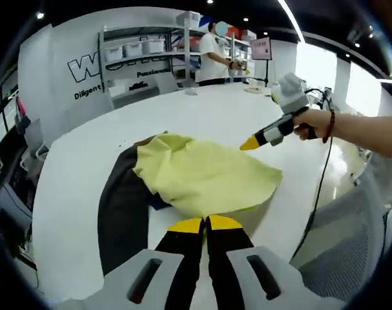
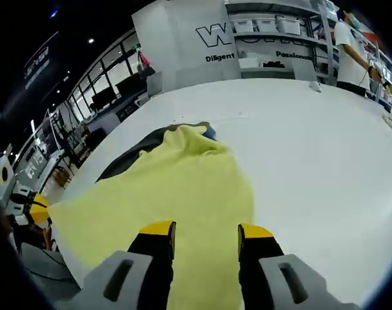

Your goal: Fold the garment on the visible template until the final outline fits inside the template.

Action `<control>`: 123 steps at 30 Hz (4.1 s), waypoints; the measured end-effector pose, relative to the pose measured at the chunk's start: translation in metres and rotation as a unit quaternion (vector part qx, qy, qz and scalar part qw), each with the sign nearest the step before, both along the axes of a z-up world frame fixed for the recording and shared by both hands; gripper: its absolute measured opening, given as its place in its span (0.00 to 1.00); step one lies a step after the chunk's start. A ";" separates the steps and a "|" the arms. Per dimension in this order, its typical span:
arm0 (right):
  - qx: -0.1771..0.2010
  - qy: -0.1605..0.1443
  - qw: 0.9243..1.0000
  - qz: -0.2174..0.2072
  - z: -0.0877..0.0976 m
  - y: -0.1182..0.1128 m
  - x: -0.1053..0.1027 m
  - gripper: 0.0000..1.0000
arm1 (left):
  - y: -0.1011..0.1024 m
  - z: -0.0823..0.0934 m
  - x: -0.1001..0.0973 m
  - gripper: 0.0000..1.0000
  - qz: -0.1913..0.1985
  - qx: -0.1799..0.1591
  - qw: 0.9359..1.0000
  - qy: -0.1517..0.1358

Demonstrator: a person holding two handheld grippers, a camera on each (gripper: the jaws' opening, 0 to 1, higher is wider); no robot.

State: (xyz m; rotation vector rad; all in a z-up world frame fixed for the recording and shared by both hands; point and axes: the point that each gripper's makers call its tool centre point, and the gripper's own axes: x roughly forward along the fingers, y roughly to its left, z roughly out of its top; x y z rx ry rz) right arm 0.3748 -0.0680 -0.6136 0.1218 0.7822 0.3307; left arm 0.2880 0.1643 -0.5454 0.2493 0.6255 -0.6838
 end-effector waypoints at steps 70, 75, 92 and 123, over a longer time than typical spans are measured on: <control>0.043 -0.016 0.959 0.281 -0.008 0.241 -0.005 0.08 | 0.035 -0.017 -0.016 0.03 0.027 0.047 0.998 0.019; 0.048 -0.011 0.957 0.284 -0.007 0.233 -0.007 0.29 | 0.037 -0.018 -0.015 0.03 0.030 0.046 0.998 0.021; -0.022 -0.032 0.983 0.177 -0.019 0.116 0.038 0.27 | 0.048 -0.023 -0.014 0.03 0.040 0.066 0.997 0.023; -0.093 -0.069 0.981 0.154 -0.014 0.081 0.051 0.00 | 0.059 -0.028 -0.017 0.03 0.051 0.081 0.995 0.030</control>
